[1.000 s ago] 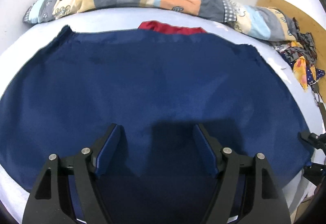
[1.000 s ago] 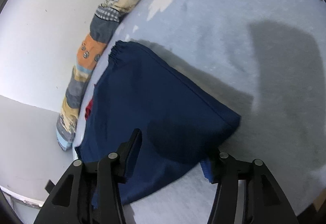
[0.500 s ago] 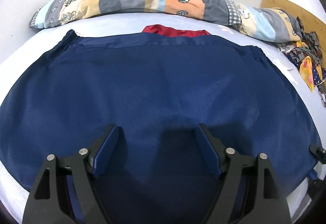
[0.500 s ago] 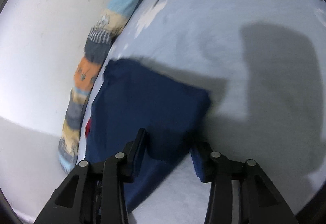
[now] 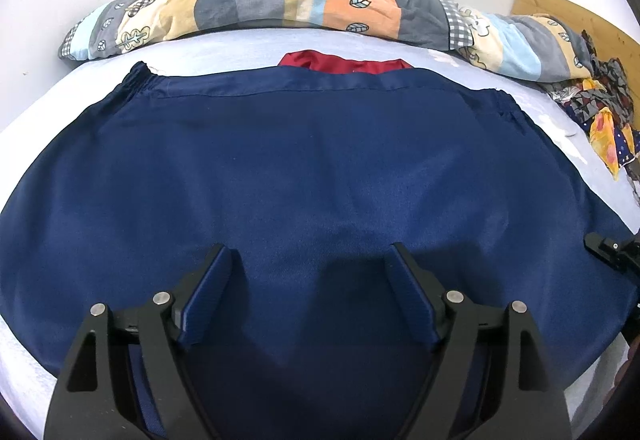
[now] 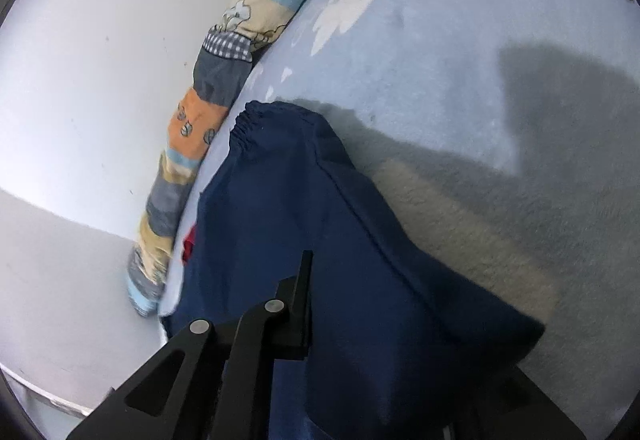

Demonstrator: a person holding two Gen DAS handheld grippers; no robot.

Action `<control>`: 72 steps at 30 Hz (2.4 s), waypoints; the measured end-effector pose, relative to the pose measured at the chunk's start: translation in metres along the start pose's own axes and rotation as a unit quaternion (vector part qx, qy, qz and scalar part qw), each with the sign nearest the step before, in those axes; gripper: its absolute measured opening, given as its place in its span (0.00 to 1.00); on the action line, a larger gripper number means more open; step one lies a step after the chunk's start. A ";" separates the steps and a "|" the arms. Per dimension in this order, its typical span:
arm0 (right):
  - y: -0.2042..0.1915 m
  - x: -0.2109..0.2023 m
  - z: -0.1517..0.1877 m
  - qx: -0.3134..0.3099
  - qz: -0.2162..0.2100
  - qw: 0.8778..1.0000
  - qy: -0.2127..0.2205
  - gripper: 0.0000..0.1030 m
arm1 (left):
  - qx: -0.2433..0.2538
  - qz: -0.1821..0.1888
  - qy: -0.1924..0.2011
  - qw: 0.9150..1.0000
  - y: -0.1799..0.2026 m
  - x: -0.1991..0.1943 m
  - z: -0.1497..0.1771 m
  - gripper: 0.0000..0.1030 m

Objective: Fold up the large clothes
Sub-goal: 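Close the right tool on the navy jacket side edge, then lift the jacket side with the right tool and fold it over the other half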

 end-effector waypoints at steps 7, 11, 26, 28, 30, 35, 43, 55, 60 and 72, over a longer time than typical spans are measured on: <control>0.007 0.002 0.003 0.013 -0.011 1.000 0.003 0.16 | -0.002 -0.004 0.000 1.000 -0.001 0.000 0.000 0.81; 0.008 0.002 0.001 0.014 -0.017 1.000 0.008 0.16 | -0.002 -0.004 0.000 1.000 -0.001 0.001 0.000 0.81; -0.002 -0.004 -0.002 -0.002 -0.013 1.000 0.007 0.12 | -0.002 -0.006 0.001 1.000 -0.002 0.001 0.000 0.82; -0.010 -0.009 -0.003 -0.012 -0.019 1.000 0.016 0.11 | -0.002 -0.007 0.001 1.000 -0.002 0.002 0.000 0.82; -0.017 -0.013 -0.004 -0.016 -0.027 0.999 0.020 0.10 | -0.003 -0.008 0.002 1.000 -0.003 0.002 0.000 0.82; -0.034 -0.022 -0.003 -0.021 -0.057 0.998 0.024 0.10 | -0.003 -0.007 0.001 1.000 -0.002 0.002 0.000 0.82; -0.084 -0.037 0.007 -0.081 -0.076 0.994 0.024 0.10 | -0.003 -0.009 0.002 1.000 -0.002 0.002 0.000 0.82; -0.169 -0.040 0.041 -0.155 -0.075 0.985 0.008 0.11 | 0.021 0.014 -0.025 0.999 -0.019 -0.006 0.006 0.82; -0.206 -0.035 0.065 -0.185 -0.063 0.981 0.007 0.11 | -0.011 0.026 -0.012 1.000 -0.072 -0.031 -0.005 0.82; -0.310 0.065 0.184 -0.298 0.004 0.954 -0.031 0.11 | -0.161 -0.014 -0.014 0.987 -0.304 -0.065 -0.001 0.82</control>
Point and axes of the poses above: each gripper's, at about its wrist camera, not at the fingertips, and x roughly the way its jaws point, y to its right, z to its underside, the point moved 10 cm from there along x, roughly the way its jaws point, and after that the axes turned 13 degrees about -y, right-handed, at the moved point
